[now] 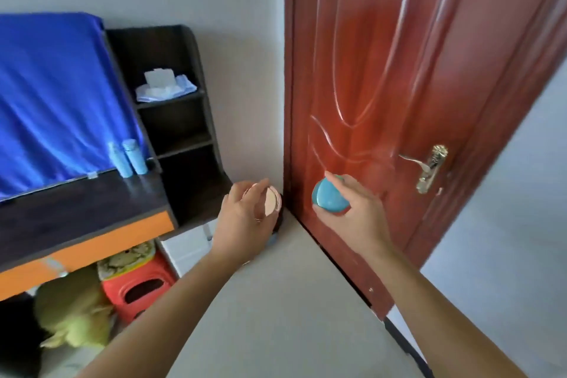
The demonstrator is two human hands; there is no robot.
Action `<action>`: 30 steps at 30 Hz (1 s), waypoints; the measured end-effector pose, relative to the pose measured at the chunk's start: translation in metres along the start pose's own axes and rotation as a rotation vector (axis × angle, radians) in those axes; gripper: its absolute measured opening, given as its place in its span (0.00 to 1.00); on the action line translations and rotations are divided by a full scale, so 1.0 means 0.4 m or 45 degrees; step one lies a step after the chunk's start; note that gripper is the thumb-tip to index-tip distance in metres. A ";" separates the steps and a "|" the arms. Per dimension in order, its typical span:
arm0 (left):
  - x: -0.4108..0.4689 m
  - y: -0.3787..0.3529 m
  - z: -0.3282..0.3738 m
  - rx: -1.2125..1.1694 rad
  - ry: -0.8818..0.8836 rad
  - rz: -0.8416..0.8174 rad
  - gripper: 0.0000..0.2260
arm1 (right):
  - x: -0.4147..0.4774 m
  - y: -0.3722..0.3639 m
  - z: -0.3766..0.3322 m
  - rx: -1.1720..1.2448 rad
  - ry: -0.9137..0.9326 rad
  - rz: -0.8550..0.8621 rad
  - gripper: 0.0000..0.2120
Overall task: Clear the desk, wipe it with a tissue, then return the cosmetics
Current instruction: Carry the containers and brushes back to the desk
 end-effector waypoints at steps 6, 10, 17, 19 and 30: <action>0.001 0.359 -0.380 0.078 0.331 0.222 0.27 | 0.128 -0.446 -0.302 0.163 0.200 -0.262 0.33; -0.025 0.484 -0.574 0.106 0.510 0.303 0.26 | 0.168 -0.695 -0.448 0.233 0.313 -0.480 0.33; 0.041 0.588 -0.853 0.127 0.681 0.352 0.27 | 0.233 -1.060 -0.544 0.330 0.310 -0.664 0.33; 0.100 0.601 -0.938 0.165 0.693 0.370 0.28 | 0.274 -1.158 -0.549 0.350 0.290 -0.666 0.32; 0.486 0.682 -1.346 0.330 0.752 0.277 0.26 | 0.594 -1.639 -0.605 0.321 0.209 -0.745 0.33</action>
Point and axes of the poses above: each hand's wrist, its own x-axis towards the middle knuckle, its own y-axis out of the back of the hand, z = x × y, the point moved 5 cm from there along x, towards the middle knuckle, and after that the axes turned 1 degree about z, right-handed, at the moved point
